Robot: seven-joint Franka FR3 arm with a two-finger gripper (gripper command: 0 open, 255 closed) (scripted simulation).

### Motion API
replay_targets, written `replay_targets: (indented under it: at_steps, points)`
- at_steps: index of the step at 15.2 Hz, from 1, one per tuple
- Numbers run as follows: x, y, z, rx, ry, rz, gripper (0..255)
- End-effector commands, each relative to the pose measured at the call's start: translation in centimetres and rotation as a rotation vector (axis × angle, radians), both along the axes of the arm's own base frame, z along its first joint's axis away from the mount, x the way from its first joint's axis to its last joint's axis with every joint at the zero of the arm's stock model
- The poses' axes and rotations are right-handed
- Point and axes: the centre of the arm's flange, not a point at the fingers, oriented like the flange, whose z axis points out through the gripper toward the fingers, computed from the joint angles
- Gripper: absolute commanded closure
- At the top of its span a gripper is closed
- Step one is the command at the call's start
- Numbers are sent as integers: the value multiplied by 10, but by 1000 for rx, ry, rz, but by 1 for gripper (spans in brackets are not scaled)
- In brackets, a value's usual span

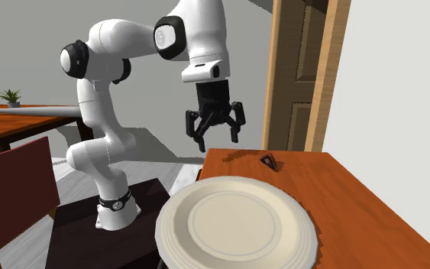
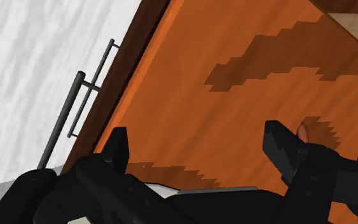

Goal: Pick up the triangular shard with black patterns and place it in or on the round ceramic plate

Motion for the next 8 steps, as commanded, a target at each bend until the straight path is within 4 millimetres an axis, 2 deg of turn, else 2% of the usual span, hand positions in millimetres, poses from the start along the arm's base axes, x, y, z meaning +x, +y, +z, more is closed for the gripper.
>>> replay_targets:
  at_steps: [1,8]
  points:
    - [13,21,2,7,-13,-17,0]
    - [66,89,12,24,-55,-70,0]
